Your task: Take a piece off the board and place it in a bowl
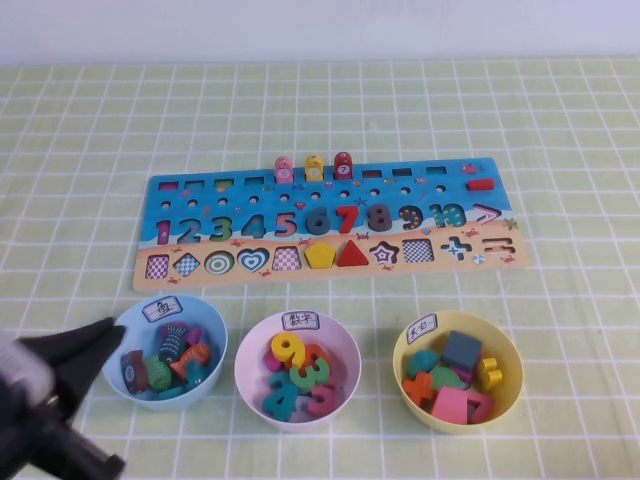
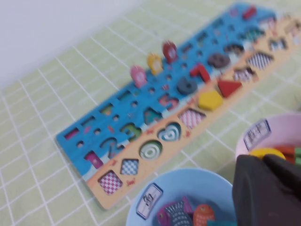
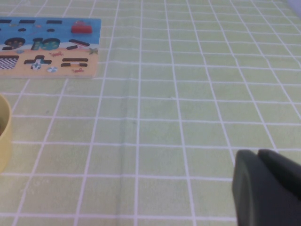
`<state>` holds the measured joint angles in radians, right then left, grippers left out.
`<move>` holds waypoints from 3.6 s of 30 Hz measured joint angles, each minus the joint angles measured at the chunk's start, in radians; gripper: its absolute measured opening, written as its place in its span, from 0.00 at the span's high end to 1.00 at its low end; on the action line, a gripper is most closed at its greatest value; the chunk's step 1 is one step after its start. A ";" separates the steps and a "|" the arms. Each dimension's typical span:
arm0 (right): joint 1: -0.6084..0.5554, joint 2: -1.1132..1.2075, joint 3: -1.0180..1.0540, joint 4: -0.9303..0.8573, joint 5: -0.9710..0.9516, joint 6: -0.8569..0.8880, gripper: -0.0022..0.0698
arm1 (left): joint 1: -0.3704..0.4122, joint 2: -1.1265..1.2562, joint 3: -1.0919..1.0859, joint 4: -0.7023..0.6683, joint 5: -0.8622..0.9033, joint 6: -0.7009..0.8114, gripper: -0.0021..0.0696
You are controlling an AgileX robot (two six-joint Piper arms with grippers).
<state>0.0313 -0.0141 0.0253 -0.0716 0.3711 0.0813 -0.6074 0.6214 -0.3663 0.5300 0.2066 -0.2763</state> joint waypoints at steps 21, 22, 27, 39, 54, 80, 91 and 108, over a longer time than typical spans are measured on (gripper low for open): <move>0.000 0.000 0.000 0.000 0.000 0.000 0.99 | 0.456 -0.590 0.390 -0.413 -0.237 0.000 0.98; 0.000 0.000 0.000 0.000 0.000 0.000 0.99 | 0.467 -0.602 0.390 -0.422 -0.207 0.000 0.98; 0.000 0.000 0.000 0.000 0.000 0.000 0.99 | 0.513 -0.631 0.391 -0.485 -0.086 0.000 0.98; 0.000 0.000 0.000 0.000 0.000 0.000 0.99 | 0.523 -0.631 0.391 -0.510 0.138 0.000 0.98; 0.000 0.000 0.000 0.000 0.000 0.000 0.99 | 0.523 -0.631 0.391 -0.515 0.162 0.004 0.98; 0.000 0.000 0.000 0.000 0.000 0.000 0.99 | 0.523 -0.631 0.391 -0.487 0.162 0.227 0.98; 0.000 0.000 0.000 0.000 0.000 0.000 0.99 | 0.523 -0.631 0.391 -0.487 0.162 0.227 0.98; 0.000 0.000 0.000 0.000 0.000 0.000 0.99 | 0.523 -0.631 0.391 -0.487 0.162 0.227 0.98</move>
<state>0.0313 -0.0141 0.0253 -0.0716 0.3711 0.0813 -0.0845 -0.0096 0.0249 0.0434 0.3683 -0.0490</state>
